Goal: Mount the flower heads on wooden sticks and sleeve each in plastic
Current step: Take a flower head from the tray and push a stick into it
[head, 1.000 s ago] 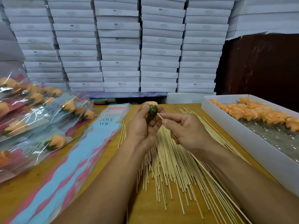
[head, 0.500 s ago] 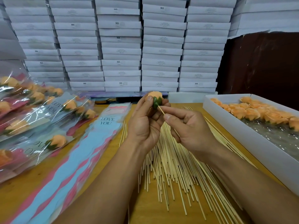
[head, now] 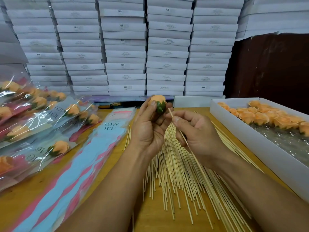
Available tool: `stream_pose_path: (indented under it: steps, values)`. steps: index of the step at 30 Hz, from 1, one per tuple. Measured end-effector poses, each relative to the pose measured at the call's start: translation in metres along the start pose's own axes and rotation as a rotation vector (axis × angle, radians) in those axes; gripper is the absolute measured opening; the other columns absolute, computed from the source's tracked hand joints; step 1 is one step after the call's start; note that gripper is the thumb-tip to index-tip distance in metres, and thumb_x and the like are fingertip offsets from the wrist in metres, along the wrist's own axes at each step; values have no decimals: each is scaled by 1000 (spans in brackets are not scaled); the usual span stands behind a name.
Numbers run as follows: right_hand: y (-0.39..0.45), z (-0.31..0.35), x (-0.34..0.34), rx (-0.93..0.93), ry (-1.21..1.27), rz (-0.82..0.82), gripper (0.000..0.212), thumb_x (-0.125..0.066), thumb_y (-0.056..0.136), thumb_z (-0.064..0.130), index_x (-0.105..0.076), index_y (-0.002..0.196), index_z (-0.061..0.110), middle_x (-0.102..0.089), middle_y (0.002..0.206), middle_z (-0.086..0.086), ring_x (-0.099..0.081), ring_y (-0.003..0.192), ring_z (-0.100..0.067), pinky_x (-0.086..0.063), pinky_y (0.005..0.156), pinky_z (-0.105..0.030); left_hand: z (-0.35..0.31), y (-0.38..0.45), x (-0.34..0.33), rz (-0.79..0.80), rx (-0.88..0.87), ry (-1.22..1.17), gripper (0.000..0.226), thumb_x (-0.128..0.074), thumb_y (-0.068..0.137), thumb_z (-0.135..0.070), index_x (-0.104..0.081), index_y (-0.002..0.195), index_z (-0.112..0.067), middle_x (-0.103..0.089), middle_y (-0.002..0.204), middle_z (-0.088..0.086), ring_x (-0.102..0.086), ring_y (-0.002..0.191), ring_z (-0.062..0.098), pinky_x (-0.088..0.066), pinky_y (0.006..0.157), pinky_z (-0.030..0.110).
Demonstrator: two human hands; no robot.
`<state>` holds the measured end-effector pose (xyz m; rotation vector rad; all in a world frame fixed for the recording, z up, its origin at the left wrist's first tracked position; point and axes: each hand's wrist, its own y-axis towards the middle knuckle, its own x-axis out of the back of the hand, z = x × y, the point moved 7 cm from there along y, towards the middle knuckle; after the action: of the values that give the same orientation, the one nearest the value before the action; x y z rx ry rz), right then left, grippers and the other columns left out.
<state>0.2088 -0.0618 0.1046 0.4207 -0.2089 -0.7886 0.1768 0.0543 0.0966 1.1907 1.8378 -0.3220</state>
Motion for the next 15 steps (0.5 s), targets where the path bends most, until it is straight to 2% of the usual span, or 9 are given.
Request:
stream_pose_path:
  steps: [3,5,7,9,11,13,15]
  values:
    - [1,-1,4,-96,75,26,26,-54,101,4,-62,122,18,-55,48,-2,-43,35,-7,-32,36,-18,0,2,8,-96,-27,46,23,-52,101,-10,-56,123,-7,-72,87,20,-72,70,23,-61,65,28]
    - [1,-7,18,-264,-28,76,33,-55,99,3,-61,126,21,-62,54,-11,-47,33,-13,-33,32,-20,-2,3,19,-232,-72,127,28,-53,101,-10,-55,129,-9,-71,85,19,-72,69,23,-59,62,26]
    - [1,-16,41,-437,-391,121,17,-55,101,6,-68,112,8,-69,61,-15,-58,39,-19,-43,35,-24,-5,3,33,-372,-119,189,32,-54,101,-10,-54,132,-15,-70,84,18,-71,68,22,-58,59,26]
    - [1,-25,70,-587,-810,120,27,-49,105,13,-69,94,-2,-73,65,-15,-69,50,-25,-56,47,-31,-9,1,44,-476,-153,214,34,-54,101,-8,-53,133,-18,-69,85,18,-70,66,22,-57,57,26]
    - [-1,-29,87,-680,-1089,147,40,-45,106,18,-69,83,-4,-73,61,-13,-69,51,-25,-62,60,-36,-13,0,52,-537,-161,237,32,-53,102,-7,-51,132,-18,-67,89,20,-68,65,22,-56,56,26]
    - [2,-30,97,-672,-1312,208,37,-49,103,17,-70,77,1,-74,62,-8,-66,53,-20,-62,71,-37,-13,-1,57,-578,-136,260,27,-53,102,-9,-53,127,-20,-68,92,20,-69,66,21,-57,57,26]
    - [11,-24,90,-447,-1405,214,20,-58,97,18,-75,89,12,-78,86,2,-68,76,-14,-60,81,-38,-13,-2,60,-595,-120,275,23,-53,103,-10,-54,123,-21,-69,94,20,-69,67,21,-57,57,25]
